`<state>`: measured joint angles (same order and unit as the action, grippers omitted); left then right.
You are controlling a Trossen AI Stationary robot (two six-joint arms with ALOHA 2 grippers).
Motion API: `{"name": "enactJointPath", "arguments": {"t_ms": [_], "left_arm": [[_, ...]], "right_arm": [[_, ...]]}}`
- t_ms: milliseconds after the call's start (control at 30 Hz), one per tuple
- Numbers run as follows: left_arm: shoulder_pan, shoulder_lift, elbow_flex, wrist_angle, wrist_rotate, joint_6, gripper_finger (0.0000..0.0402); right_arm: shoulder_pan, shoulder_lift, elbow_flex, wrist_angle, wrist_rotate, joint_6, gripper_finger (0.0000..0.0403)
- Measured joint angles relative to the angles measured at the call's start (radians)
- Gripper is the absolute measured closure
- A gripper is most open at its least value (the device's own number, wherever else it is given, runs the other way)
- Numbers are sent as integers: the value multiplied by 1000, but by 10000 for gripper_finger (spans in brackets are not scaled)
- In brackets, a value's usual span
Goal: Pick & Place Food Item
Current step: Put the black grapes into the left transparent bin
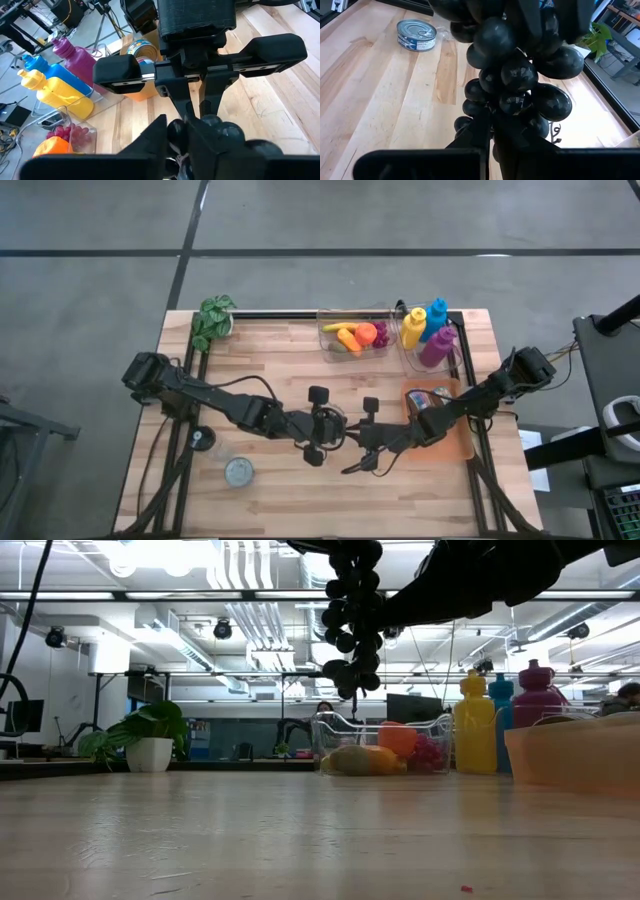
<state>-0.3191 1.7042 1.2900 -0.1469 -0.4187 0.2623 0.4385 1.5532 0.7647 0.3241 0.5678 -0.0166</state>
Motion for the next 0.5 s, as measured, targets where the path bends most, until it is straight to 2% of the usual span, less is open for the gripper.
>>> {"name": "enactJointPath", "arguments": {"t_ms": [267, 500], "left_arm": [[0, -3, 0, -7, 0, 0, 259], [0, -45, 0, -37, -5, -8, 229]], "right_arm": [[0, 0, 0, -5, 0, -3, 394], [0, -2, 0, -7, 1, -3, 394]]}}
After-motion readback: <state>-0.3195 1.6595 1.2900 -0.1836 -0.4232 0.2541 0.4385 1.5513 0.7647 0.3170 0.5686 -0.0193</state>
